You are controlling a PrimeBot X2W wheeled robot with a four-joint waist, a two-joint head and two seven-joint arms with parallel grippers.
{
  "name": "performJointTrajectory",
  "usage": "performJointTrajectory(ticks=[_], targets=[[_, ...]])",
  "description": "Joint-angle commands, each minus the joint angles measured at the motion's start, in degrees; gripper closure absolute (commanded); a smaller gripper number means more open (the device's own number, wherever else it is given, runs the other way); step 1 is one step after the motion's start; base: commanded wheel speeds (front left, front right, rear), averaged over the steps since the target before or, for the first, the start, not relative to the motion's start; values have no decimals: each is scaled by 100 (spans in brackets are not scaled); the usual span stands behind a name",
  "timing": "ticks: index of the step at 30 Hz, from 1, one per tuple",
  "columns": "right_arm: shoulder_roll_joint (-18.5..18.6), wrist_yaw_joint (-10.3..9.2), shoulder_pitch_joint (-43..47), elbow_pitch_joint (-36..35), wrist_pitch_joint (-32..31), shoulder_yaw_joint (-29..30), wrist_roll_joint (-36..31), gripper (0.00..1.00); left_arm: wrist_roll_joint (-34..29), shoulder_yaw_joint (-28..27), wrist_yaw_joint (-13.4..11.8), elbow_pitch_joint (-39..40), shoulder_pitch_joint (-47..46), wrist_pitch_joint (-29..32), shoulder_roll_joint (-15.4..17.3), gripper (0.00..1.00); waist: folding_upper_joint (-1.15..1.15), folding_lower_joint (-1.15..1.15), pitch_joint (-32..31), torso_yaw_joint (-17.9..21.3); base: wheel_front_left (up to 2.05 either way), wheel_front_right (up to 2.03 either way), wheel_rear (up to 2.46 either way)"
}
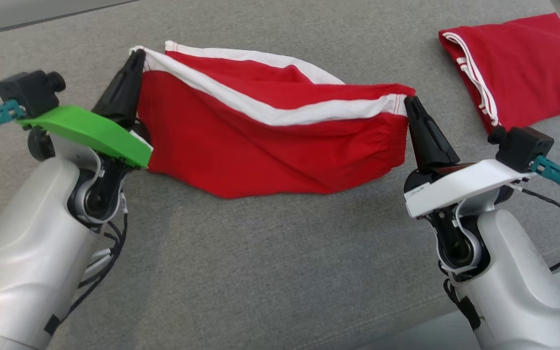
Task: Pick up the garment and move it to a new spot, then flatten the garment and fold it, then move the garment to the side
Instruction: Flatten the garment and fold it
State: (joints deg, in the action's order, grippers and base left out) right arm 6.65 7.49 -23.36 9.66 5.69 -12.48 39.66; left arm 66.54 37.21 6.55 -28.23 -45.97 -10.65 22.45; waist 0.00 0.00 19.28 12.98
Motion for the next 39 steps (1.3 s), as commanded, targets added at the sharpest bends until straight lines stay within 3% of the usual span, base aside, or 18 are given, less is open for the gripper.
performJointTrajectory(ticks=[1,7,18,20,21,22,30,35,39], targets=[[-52,-1,-150,93,158,-44,-18,100,-123,1,11,-99,-204,11,60,100,0,0,289,299,0,0,0],[-230,-1,-617,589,642,-274,98,100,-354,17,-151,-723,-816,57,65,100,0,0,579,572,0,0,0],[-362,-1,-1111,1031,936,-337,232,100,-608,110,-250,-1407,-1458,-7,-88,100,0,0,910,709,0,0,0],[-371,-1,-1170,1113,944,-434,275,0,-683,154,-290,-1543,-1549,18,-102,100,0,0,939,712,0,0,0],[-370,-1,-1217,1146,950,-467,292,0,-709,189,-280,-1610,-1592,34,-120,29,0,0,950,712,0,0,0],[-373,-1,-1251,1172,954,-520,294,0,-737,219,-258,-1664,-1619,35,-148,0,0,0,955,709,0,0,0],[-273,-1,-1025,1282,951,-510,-230,0,-1044,531,-252,-2028,-1489,-68,-176,0,0,0,754,571,0,0,0],[64,-1,-529,1019,936,-352,-1184,0,-1180,675,-457,-2200,-1108,-167,-198,0,0,0,520,404,0,0,0],[23,-1,40,512,928,-119,-1866,0,-1243,784,-544,-2214,-846,-199,-234,0,0,0,391,349,0,0,0]])
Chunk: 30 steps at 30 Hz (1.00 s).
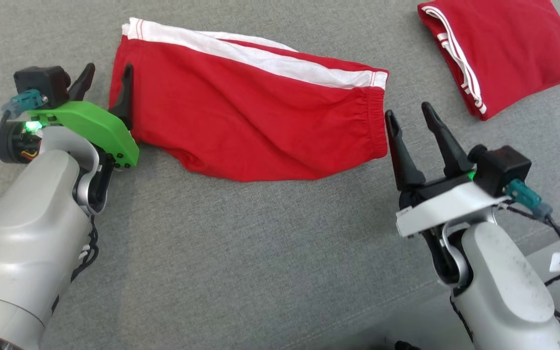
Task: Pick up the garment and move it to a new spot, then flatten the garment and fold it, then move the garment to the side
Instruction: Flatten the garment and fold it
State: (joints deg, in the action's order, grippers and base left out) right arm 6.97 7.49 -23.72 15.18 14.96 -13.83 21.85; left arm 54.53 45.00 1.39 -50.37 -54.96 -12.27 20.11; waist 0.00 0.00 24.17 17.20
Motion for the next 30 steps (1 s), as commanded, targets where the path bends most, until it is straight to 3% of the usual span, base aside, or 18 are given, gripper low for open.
performJointTrajectory(ticks=[1,9,16,21,22,23,30], targets=[[-30,-1,210,-167,1,59,-211,0,-37,24,-45,2,102,-40,-9,0,0,0,-115,-72,0,0,0],[-266,-1,1062,-858,-87,123,-971,0,-66,192,-128,-153,294,227,-13,0,0,0,-210,82,0,0,0],[-351,-1,1316,-1117,-65,114,-1194,0,-1,257,-245,-520,316,565,-23,0,0,0,-204,355,0,0,0],[-380,-1,1415,-1194,-37,187,-1233,0,180,306,-161,-752,507,1126,-228,0,0,0,-199,452,0,0,0],[-386,-1,1417,-1206,-34,197,-1241,0,206,313,-140,-770,543,1184,-263,31,0,0,-202,455,0,0,0],[-388,-1,1424,-1222,-31,213,-1245,0,225,328,-118,-779,579,1240,-301,100,0,0,-211,450,0,0,0],[-398,-1,1456,-1241,-47,309,-1246,0,244,295,-186,-711,868,875,-278,100,0,0,-386,212,0,0,0]])
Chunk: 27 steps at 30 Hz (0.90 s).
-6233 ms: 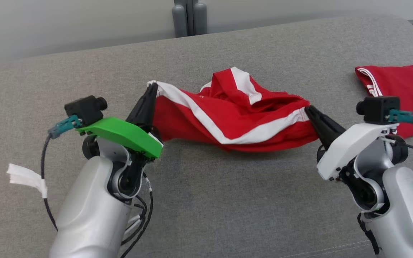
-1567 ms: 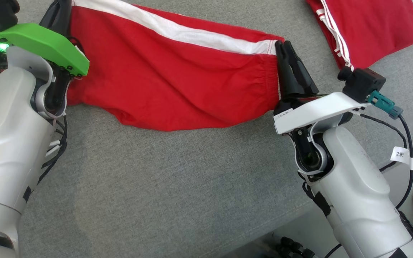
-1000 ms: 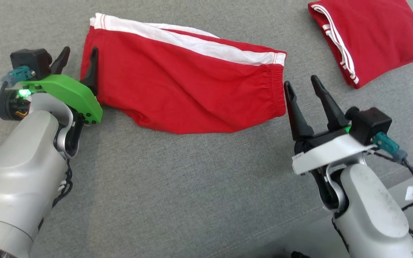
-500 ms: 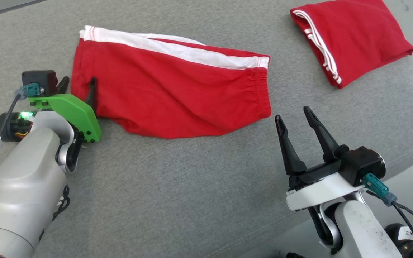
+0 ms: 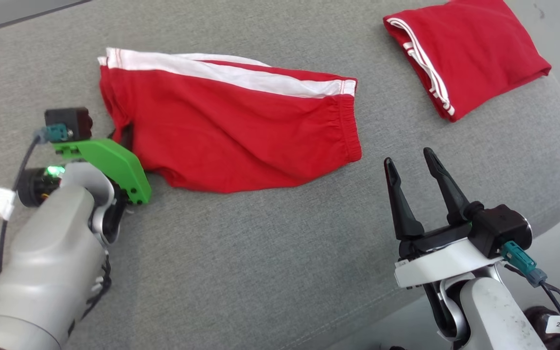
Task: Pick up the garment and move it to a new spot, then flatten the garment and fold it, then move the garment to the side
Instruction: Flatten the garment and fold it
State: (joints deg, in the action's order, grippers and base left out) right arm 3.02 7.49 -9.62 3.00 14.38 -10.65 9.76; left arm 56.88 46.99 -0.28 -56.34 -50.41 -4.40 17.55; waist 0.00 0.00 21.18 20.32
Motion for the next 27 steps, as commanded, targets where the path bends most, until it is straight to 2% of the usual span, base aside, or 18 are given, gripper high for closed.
performJointTrajectory(ticks=[1,6,13,20,21,22,27], targets=[[-4,-1,51,-14,-1,-18,-42,0,46,42,-51,-80,499,-87,-21,100,0,0,-140,-158,0,0,0],[-2,-1,110,-8,-60,-34,-53,0,225,-189,-172,206,1008,-725,-27,100,0,0,-420,-430,0,0,0],[60,-1,259,2,-212,-6,-52,0,525,-652,-300,941,2023,-1031,-78,100,0,0,-855,-683,0,0,0],[120,-1,382,-96,-324,19,-13,0,446,-1190,-722,2010,2887,-1065,-48,100,0,0,-1163,-761,0,0,0],[128,-1,392,-106,-334,23,-10,0,429,-1258,-773,2147,2992,-1066,-73,63,0,0,-1192,-772,0,0,0],[140,-1,398,-123,-355,31,-4,0,356,-1316,-830,2306,3110,-1067,-75,0,0,0,-1222,-790,0,0,0],[160,-1,460,-188,-411,66,0,0,-255,-1697,-910,2937,3440,-1070,-20,0,0,0,-1322,-924,0,0,0]])
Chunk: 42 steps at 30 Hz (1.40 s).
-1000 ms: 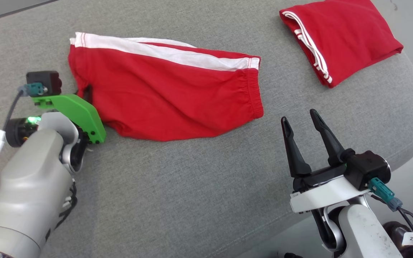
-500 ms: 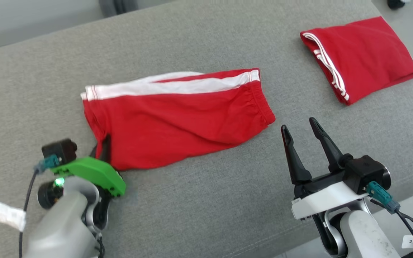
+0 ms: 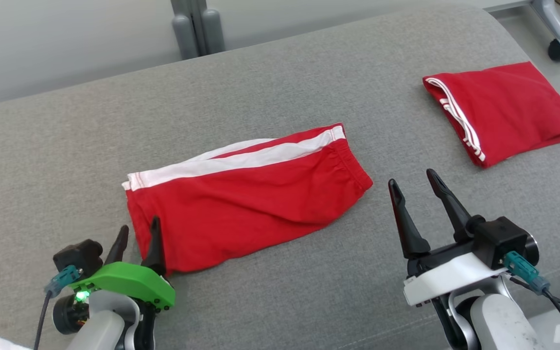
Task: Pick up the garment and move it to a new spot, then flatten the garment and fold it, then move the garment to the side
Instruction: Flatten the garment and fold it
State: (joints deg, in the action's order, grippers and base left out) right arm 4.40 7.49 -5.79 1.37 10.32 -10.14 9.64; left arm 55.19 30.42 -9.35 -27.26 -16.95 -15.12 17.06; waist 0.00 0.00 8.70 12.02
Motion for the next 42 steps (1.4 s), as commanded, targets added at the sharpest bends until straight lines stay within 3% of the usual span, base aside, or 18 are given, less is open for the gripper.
performJointTrajectory(ticks=[1,6,13,20,42], targets=[[29,-1,90,-38,-11,40,9,0,-216,-191,21,172,193,2,-5,0,0,0,-102,-144,0,0,0],[49,-1,140,-95,-51,186,-15,0,-1122,-1000,100,999,644,2,-149,0,0,0,-215,-416,0,0,0],[56,-1,205,-40,-64,414,-65,0,-2475,-2002,741,1995,1292,1,-375,0,0,0,-447,-826,0,0,0],[9,-1,338,244,-106,627,-8,0,-3219,-2581,1117,2287,1844,2,-731,0,0,0,-659,-1151,0,0,0],[-6,-1,344,871,-88,653,15,0,-3634,-3059,1498,1867,2217,1,-1084,0,0,0,-853,-1186,0,0,0]])
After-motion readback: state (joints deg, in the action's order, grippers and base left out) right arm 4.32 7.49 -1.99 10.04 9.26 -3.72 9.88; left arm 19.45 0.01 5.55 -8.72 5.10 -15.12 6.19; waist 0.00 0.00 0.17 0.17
